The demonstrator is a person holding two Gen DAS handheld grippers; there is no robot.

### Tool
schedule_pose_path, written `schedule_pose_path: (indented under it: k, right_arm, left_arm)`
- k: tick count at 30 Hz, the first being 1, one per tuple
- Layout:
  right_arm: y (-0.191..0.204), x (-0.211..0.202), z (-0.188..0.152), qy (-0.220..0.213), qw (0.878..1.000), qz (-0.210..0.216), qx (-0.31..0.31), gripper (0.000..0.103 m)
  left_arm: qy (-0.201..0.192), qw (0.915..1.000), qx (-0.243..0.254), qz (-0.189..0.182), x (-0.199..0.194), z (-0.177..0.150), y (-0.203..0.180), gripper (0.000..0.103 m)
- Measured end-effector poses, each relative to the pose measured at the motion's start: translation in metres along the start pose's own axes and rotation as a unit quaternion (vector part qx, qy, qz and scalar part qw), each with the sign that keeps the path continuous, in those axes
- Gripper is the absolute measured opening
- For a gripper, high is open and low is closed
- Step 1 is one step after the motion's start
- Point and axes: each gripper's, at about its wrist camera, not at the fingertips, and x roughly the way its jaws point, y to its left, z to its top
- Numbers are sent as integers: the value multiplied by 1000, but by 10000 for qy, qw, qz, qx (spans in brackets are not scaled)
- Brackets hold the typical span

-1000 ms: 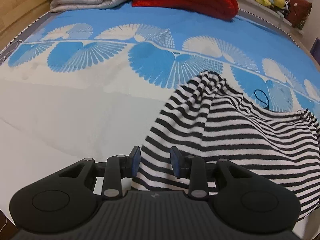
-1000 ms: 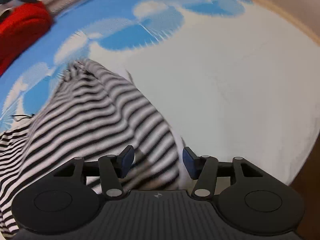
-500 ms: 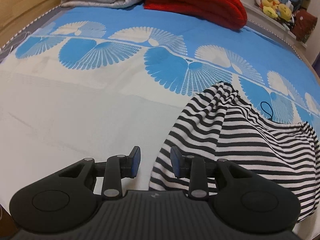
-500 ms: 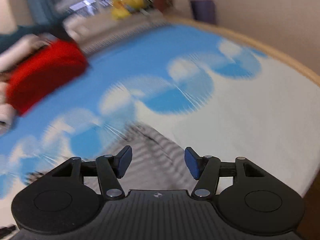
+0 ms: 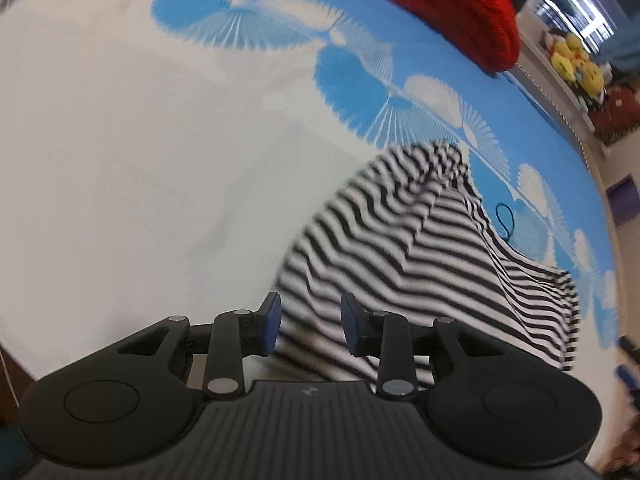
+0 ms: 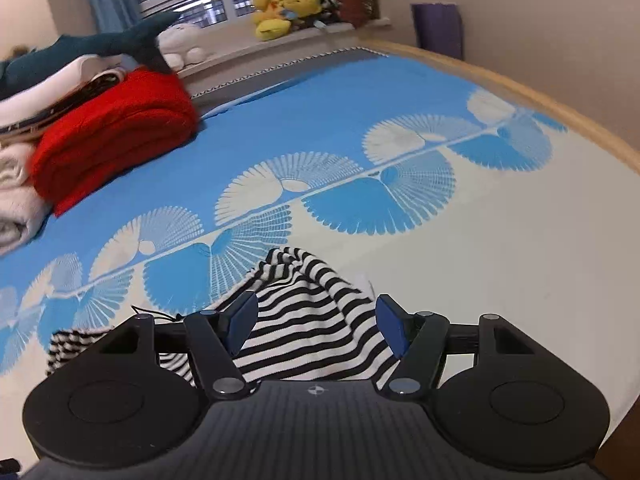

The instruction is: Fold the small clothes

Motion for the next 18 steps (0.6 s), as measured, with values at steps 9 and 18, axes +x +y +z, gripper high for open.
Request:
schedule_pose_path:
  k: [9, 18]
  right_arm:
    - [-22, -1, -1, 52, 9999, -17, 141, 67]
    - [-39, -7, 8, -107, 9994, -130, 314, 67]
  left_arm:
    - [853, 9892, -1184, 115, 49, -29, 14, 50]
    - [455, 9927, -1116, 36, 62, -29, 9, 17]
